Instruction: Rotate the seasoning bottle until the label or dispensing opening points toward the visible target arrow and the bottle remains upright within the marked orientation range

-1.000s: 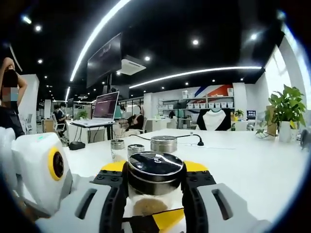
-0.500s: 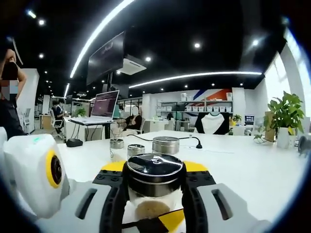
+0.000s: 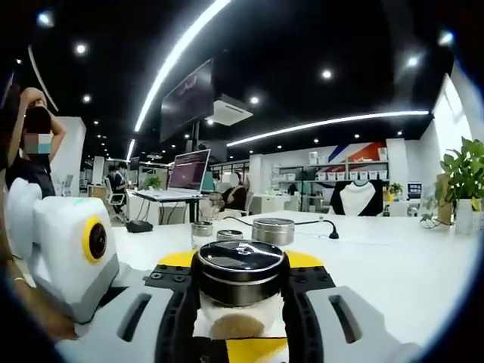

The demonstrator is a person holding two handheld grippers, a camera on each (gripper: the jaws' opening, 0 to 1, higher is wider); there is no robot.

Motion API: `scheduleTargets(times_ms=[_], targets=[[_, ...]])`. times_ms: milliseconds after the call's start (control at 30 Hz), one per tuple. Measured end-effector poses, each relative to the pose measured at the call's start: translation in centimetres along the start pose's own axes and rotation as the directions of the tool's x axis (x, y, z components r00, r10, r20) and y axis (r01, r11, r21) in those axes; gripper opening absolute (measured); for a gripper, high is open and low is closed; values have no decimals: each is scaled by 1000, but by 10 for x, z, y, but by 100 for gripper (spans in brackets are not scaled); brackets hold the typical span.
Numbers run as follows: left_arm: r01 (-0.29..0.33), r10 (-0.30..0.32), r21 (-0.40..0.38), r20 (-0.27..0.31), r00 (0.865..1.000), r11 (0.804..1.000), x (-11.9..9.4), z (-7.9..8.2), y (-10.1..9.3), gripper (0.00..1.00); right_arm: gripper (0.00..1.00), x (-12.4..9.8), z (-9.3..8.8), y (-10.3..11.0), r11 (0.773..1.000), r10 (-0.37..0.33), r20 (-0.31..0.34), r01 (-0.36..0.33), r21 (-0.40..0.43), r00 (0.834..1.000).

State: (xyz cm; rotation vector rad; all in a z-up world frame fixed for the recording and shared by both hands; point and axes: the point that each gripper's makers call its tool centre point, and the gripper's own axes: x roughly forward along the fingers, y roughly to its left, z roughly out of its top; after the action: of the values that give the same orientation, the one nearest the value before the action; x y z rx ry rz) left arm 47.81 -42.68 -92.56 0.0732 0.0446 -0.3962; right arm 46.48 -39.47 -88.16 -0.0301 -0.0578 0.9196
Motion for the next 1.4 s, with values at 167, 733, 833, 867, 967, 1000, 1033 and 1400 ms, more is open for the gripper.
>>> scheduleTargets(times_ms=[167, 733, 833, 867, 967, 1000, 1033, 1400], targets=[[121, -123, 132, 2, 992, 984, 4, 5, -6, 50, 41, -2, 0, 6, 991, 132, 8, -132, 5, 991], [357, -360, 112, 10, 933, 927, 7, 8, -15, 51, 41, -7, 0, 18, 896, 443, -17, -442, 41, 896], [404, -406, 76, 9, 914, 912, 8, 8, -17, 50, 41, -8, 0, 20, 886, 462, -13, -461, 49, 887], [412, -413, 74, 11, 910, 908, 8, 8, -17, 50, 41, -8, 0, 17, 883, 467, -12, -466, 50, 884], [448, -450, 74, 6, 893, 891, 10, 8, -20, 50, 41, -9, 0, 16, 874, 485, -12, -484, 48, 874], [459, -460, 76, 2, 888, 885, 10, 8, -22, 50, 41, -9, 0, 16, 872, 488, -12, -487, 48, 873], [482, -482, 86, -17, 876, 872, 10, 6, -23, 50, 41, -9, 0, 16, 869, 493, -12, -492, 49, 870], [490, -492, 61, 19, 870, 870, 11, 7, -25, 49, 41, -5, -2, 8, 888, 454, -5, -452, 89, 891]])
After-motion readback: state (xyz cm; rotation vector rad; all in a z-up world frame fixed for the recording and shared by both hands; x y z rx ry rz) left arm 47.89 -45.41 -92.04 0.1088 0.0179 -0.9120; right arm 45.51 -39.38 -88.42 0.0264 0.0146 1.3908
